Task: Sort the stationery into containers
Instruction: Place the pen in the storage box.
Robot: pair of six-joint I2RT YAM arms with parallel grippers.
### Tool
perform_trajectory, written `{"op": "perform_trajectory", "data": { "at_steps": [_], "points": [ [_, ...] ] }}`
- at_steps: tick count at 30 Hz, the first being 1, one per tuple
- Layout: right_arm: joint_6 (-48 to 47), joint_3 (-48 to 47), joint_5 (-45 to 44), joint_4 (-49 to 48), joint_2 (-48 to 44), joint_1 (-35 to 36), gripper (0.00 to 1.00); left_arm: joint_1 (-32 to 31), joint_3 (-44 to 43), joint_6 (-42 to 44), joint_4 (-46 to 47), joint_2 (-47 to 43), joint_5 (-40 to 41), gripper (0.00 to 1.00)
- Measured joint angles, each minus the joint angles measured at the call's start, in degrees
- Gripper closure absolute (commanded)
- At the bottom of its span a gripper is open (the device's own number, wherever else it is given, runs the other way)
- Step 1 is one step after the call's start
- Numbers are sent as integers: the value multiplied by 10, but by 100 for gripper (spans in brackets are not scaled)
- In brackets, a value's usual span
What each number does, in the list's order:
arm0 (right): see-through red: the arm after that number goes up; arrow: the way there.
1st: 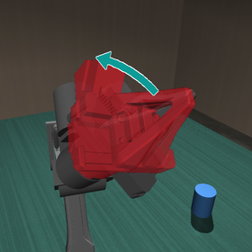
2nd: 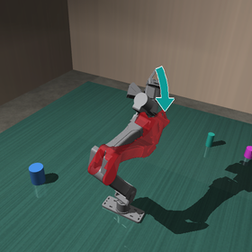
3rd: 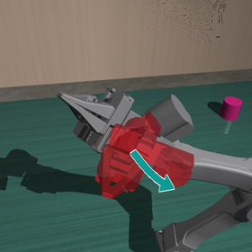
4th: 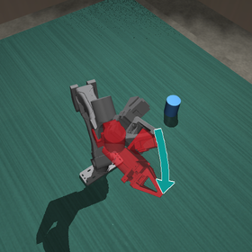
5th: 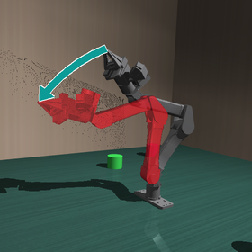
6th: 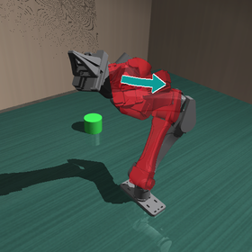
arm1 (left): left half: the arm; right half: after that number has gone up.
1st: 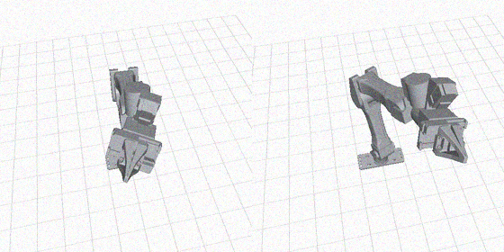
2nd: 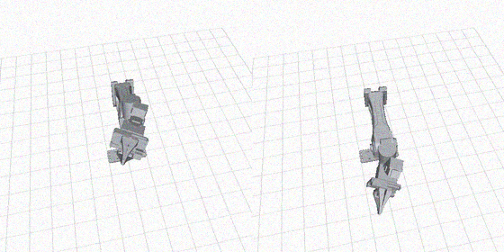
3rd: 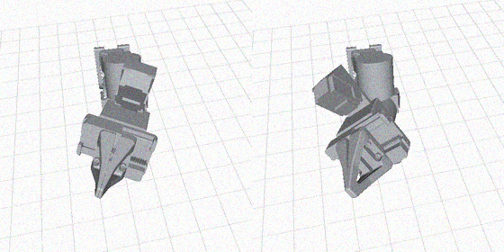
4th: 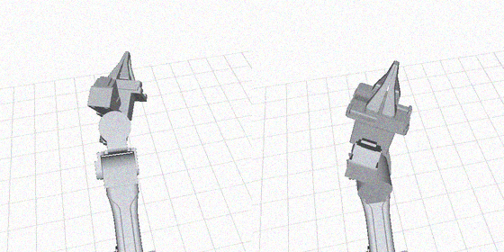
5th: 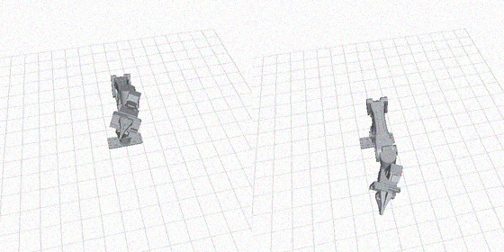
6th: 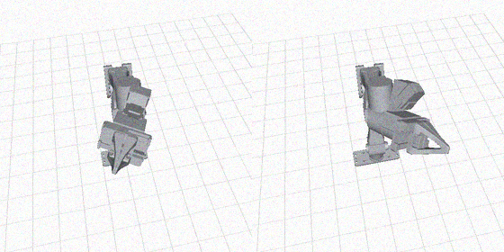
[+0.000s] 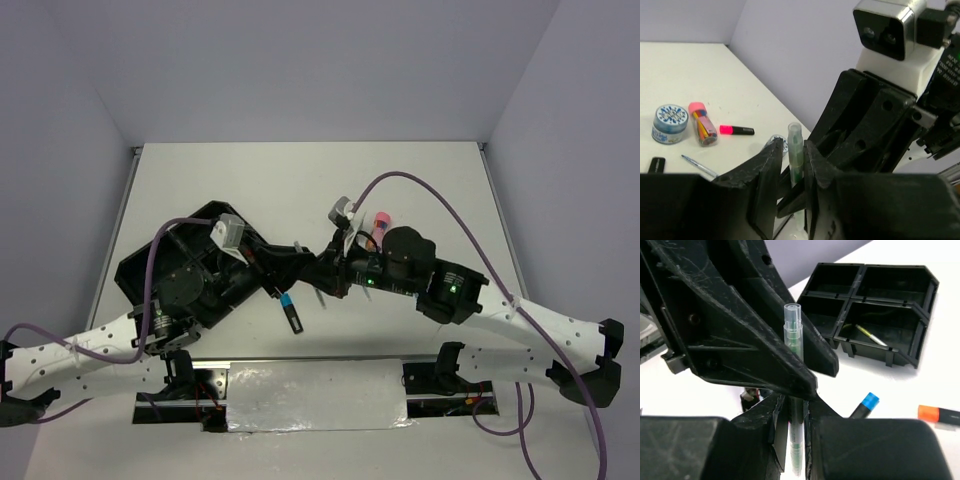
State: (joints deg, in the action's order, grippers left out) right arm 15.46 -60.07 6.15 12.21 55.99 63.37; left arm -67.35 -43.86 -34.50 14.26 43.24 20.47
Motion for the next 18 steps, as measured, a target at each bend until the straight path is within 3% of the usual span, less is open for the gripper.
{"op": "perform_trajectory", "data": {
  "at_steps": [3,5,6,8,9,10,11,12,13,18],
  "points": [
    [9,20,11,-26,0,1,100,0,-5,6,-10,9,3,66],
    [15,31,18,-36,0,3,100,2,-7,9,-14,14,3,81],
    [16,36,18,-40,0,3,100,2,-7,8,-14,17,2,96],
    [16,45,16,-55,0,2,100,5,-8,1,-17,18,5,100],
    [17,49,16,-62,0,2,94,7,-9,-2,-22,18,7,100],
    [17,53,16,-67,0,2,82,9,-11,-5,-29,20,12,100],
    [20,56,13,-71,0,2,38,10,-17,-9,-45,23,19,100],
    [26,61,5,-77,0,2,12,12,-28,-16,-63,27,24,100],
    [30,65,-3,-79,-1,2,1,17,-41,-19,-86,33,40,100],
    [57,96,-96,-57,-40,0,0,134,-125,-1,-219,111,90,100]
  ]
}}
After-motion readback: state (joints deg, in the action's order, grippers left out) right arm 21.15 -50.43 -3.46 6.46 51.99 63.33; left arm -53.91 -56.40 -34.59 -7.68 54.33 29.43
